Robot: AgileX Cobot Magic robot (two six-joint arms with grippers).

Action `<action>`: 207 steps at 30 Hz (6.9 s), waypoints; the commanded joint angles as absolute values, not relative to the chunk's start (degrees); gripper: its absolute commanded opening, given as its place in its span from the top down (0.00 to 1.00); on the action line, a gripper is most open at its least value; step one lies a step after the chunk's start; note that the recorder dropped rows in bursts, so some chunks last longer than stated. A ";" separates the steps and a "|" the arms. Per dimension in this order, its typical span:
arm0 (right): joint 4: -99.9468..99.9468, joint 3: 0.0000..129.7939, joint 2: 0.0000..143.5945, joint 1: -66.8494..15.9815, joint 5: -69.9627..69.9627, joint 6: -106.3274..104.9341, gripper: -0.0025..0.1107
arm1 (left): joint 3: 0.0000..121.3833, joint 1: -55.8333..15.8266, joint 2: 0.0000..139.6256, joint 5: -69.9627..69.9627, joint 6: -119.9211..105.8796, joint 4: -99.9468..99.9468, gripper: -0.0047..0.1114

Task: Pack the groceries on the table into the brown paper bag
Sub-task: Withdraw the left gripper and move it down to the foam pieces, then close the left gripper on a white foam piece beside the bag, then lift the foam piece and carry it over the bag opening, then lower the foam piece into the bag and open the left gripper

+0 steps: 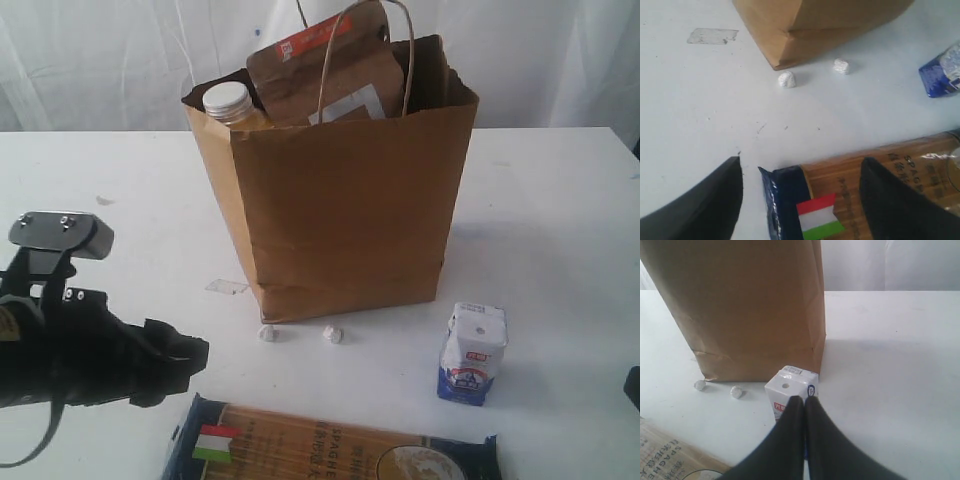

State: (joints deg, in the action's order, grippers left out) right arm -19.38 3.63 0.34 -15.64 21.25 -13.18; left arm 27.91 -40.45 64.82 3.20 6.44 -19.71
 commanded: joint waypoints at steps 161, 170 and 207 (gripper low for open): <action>-19.44 3.33 0.00 -15.38 20.94 -13.23 0.98 | 36.93 -48.14 55.04 13.69 -10.92 -30.20 0.96; -19.44 3.33 0.00 -15.38 20.94 -13.23 0.98 | 52.64 -40.98 59.94 3.64 -16.73 -30.20 0.96; -19.44 3.33 0.00 -15.38 20.94 -13.23 0.98 | 78.74 -38.03 87.45 -18.11 -48.02 -56.54 0.96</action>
State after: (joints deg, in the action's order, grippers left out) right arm -19.38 3.63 0.34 -15.64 21.25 -13.18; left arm 78.46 -37.09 87.12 -20.21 -46.13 -54.60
